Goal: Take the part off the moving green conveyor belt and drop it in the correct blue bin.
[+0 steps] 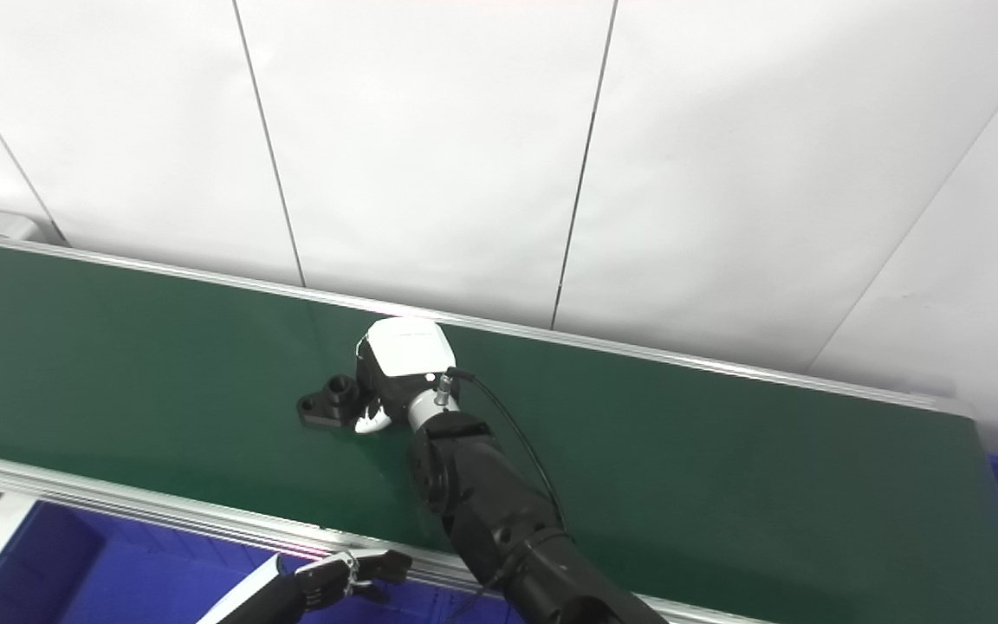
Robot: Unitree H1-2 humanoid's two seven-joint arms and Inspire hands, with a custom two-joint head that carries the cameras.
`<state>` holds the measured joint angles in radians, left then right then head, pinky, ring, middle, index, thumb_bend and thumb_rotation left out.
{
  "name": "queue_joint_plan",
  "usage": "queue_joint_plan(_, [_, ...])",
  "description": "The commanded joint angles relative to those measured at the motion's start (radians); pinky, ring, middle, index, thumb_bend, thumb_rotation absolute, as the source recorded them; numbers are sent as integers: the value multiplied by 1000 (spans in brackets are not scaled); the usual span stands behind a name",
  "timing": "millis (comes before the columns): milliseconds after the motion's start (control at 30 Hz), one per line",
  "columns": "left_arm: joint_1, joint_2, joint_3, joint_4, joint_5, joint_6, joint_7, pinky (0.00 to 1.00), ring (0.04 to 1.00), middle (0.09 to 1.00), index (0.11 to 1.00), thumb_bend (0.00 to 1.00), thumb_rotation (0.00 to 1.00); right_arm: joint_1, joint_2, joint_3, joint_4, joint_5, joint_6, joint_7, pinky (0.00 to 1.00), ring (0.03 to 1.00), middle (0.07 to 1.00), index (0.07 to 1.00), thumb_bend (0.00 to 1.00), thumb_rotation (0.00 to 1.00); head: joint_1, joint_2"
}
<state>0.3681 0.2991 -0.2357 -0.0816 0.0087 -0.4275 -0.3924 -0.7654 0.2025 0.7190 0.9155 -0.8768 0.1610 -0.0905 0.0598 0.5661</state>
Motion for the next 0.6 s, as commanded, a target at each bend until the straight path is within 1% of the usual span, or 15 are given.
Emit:
queue_joint_plan(0, [-1,5,4,-28,-6,-38,12,753,838,872,840,384,239,29,12,31,29,2,4,70,562,654,667,488,524,125,-1,-1])
queue_joint_plan(33, [-1,6,4,-27,-6,-38,11,757,840,873,841,383,243,31,12,34,28,2,3,69,530,629,659,488,525,132,-1,-1])
queue_joint_plan(67, [0,7,4,-27,-10,-38,10,758,840,873,842,383,245,35,13,35,26,4,1,65,523,622,660,490,524,133,-1,1])
queue_joint_plan(100, [1,8,4,-26,-14,-37,8,760,841,874,843,383,244,38,14,38,25,4,-2,64,523,619,673,616,679,106,-1,1])
queue_joint_plan(133, [1,9,5,-26,-15,-38,8,760,841,874,843,382,243,41,14,41,24,4,-6,62,523,618,676,651,710,100,-1,1])
queue_joint_plan(167, [1,9,6,-26,-14,-38,8,759,841,874,843,382,240,43,13,43,24,6,-16,61,522,615,681,718,772,89,-2,1])
queue_joint_plan(233, [1,9,7,-27,-14,-38,9,756,839,872,841,384,236,45,12,52,26,7,-33,60,517,620,709,797,804,109,-4,1])
queue_joint_plan(300, [2,10,7,-29,-16,-37,7,759,841,873,843,383,237,43,10,59,28,13,-48,69,521,631,732,815,807,129,-4,2])
queue_joint_plan(333, [2,11,6,-29,-17,-37,6,761,843,874,843,379,219,42,9,61,29,18,-55,75,604,703,773,822,794,119,-4,2])
queue_joint_plan(367, [3,11,6,-30,-18,-36,6,762,843,874,843,378,217,41,7,63,29,24,-63,82,634,726,786,824,791,119,-5,3])
queue_joint_plan(400, [3,11,6,-30,-18,-37,6,763,845,875,845,378,221,40,4,63,28,33,-77,90,696,767,811,825,787,121,-5,3])
queue_joint_plan(433, [4,12,7,-31,-12,-36,8,763,845,875,845,378,221,41,0,61,26,46,-102,100,705,772,815,825,787,121,-6,4])
queue_joint_plan(500, [5,13,7,-33,-4,-36,9,756,841,876,845,375,231,40,-7,61,23,66,-136,113,759,822,853,815,801,107,-6,5])
queue_joint_plan(567, [4,13,7,-33,-4,-36,8,760,842,876,845,373,227,39,-12,69,17,71,-145,128,778,844,871,799,818,78,-6,7])
